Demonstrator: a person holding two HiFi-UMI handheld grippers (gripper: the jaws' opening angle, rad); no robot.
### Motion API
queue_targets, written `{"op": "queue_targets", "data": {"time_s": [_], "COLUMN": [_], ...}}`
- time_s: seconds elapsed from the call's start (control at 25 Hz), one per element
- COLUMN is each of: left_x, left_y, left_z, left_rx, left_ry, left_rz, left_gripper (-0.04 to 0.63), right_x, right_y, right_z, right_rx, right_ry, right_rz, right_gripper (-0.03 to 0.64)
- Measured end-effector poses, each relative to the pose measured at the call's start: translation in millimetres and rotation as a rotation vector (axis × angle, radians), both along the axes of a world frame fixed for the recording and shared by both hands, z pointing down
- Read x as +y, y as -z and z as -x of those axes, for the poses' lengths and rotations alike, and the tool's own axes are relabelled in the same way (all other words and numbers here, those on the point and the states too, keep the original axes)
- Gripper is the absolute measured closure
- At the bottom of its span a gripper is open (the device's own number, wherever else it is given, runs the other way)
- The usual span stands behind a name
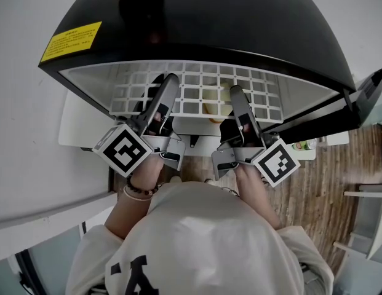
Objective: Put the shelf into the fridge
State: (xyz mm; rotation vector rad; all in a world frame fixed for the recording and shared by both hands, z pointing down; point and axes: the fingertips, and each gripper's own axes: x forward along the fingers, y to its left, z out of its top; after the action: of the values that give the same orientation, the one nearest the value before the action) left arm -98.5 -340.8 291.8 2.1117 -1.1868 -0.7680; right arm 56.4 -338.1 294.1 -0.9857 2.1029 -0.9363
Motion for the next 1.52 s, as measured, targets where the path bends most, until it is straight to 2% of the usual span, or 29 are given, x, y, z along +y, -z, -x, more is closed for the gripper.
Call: {"op": "queue_targets", "data": {"time_s": [0.72, 1.08, 1.36, 1.52], "left_x": [8, 0, -2, -2], "left_y": [-1, -4, -4, -2], "left_z": [0, -4, -2, -3], "left_rx": [0.028, -0.012, 0.039, 0.032], "left_ry": [0.034, 0.027, 0.039, 0.039], "left_rz": [-0.018, 0.034, 0.06, 0.062], "left_gripper": [0.417, 0.42, 0.428, 0.428], "right_x": [-2, -4, -5, -5], "right_y": [0, -3, -2, -3], "right_z": [1, -3, 0, 0], "right_rx": [0.007, 0.005, -0.004, -0.005], "right_ry": [0.008, -0.001, 0.006, 0.009], "right_rz": [-0.005, 0.012, 0.019, 0.032], "right_gripper": [0.486, 0.485, 0.485, 0.483]}}
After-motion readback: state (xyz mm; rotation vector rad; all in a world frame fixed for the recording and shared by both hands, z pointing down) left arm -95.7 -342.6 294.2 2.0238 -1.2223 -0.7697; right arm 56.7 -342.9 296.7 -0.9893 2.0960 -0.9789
